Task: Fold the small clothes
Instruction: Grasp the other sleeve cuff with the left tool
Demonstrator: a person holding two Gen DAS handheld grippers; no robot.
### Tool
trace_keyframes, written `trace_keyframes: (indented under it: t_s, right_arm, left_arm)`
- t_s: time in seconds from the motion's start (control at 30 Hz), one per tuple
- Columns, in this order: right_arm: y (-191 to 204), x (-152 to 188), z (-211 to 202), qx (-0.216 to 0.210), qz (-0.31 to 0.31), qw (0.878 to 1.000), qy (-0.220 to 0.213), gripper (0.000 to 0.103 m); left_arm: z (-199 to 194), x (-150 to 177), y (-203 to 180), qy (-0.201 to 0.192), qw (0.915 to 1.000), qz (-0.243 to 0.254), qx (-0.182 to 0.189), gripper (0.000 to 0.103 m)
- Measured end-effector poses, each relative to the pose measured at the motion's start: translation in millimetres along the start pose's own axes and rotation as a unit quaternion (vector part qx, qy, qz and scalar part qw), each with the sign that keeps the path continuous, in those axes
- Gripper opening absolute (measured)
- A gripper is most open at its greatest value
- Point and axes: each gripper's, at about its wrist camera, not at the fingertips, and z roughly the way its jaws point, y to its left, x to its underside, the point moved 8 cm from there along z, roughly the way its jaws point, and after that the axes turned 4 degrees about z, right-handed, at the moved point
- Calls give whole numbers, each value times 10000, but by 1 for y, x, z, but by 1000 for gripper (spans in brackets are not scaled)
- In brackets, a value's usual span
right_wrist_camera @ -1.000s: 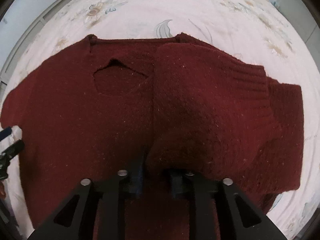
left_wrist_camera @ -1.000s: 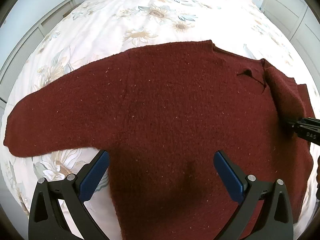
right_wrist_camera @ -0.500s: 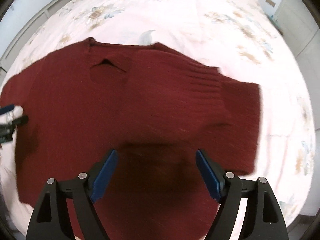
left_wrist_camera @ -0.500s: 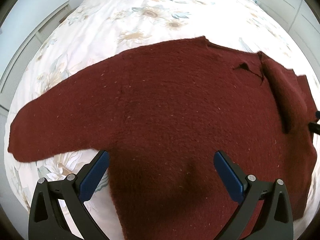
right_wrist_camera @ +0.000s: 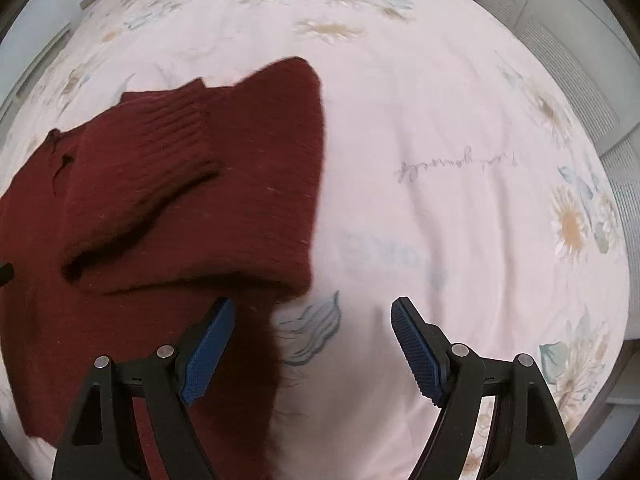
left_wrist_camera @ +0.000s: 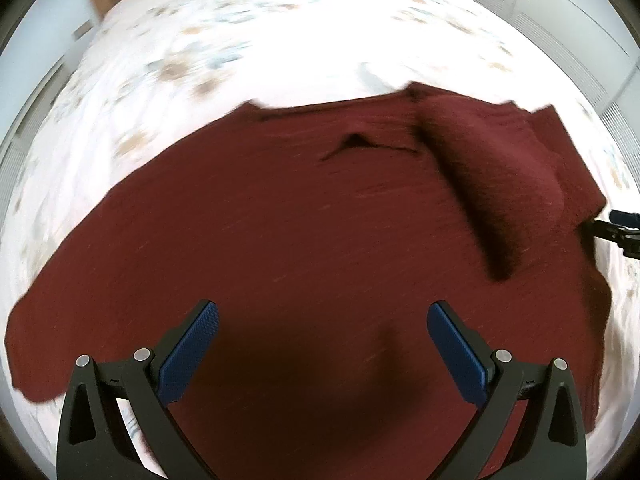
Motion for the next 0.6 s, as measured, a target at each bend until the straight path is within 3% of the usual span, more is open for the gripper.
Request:
trace_keyframes:
  t_s: [0.27, 0.43, 0.6]
  right_arm:
    - [6, 6, 8, -158, 52, 9999, 14, 81]
    - [4, 10, 10, -203, 40, 9998, 44, 81]
    - [6, 7, 16, -254, 59, 9996, 72, 81]
  left_arm:
    - [0, -43, -75, -289, 9957, 866, 161, 102]
    - [16, -59, -113, -229, 9908, 1322, 190, 102]
    - [38, -65, -145, -83, 9808, 1945, -79, 102]
